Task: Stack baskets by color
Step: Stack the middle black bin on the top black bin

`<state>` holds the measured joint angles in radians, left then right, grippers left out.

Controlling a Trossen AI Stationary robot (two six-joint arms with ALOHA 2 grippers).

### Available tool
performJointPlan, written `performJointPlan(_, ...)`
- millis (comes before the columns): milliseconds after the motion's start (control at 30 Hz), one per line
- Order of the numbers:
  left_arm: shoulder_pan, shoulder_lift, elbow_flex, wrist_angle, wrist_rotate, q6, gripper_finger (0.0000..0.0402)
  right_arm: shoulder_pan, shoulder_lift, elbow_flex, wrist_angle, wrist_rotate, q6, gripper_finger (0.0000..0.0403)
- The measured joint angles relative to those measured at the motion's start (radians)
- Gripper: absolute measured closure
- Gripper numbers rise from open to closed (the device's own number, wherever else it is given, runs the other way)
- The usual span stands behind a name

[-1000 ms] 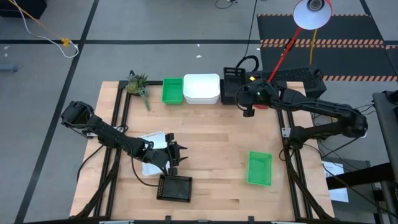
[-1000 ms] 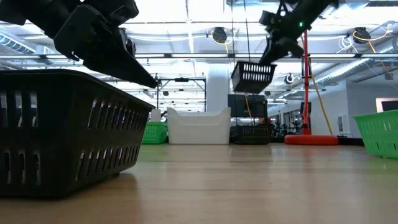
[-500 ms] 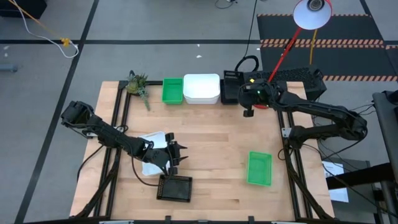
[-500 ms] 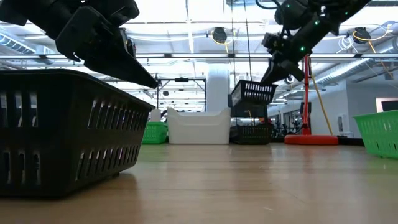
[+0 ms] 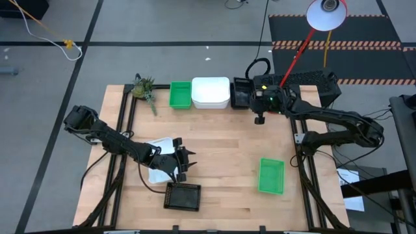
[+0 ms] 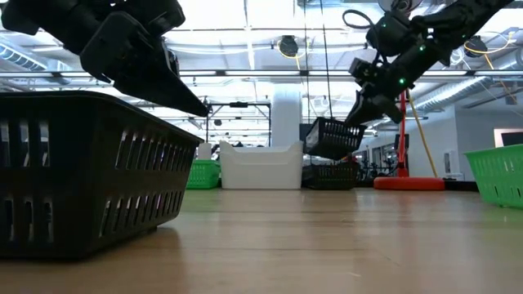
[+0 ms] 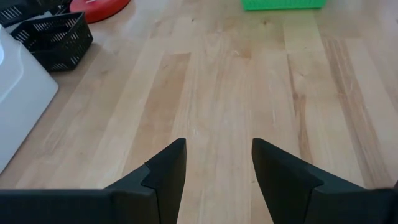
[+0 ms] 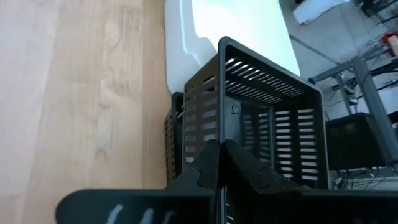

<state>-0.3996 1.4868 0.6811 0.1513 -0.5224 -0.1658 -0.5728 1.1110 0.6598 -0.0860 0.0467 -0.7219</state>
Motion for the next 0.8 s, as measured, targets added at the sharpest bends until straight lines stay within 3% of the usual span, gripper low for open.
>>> performJointPlan(200,0.0,0.0,0.0,0.0,0.0,0.0,0.0215,-0.025,0.04,-0.03,0.075,-0.051,-0.004,0.0397)
performJointPlan(567,0.0,0.0,0.0,0.0,0.0,-0.001,0.0215,-0.044,0.165,-0.03,0.141,-0.048,-0.021,0.0397)
performJointPlan(800,0.0,0.0,0.0,0.0,0.0,0.0,0.0215,-0.044,0.191,-0.029,0.146,-0.042,-0.023,0.0375)
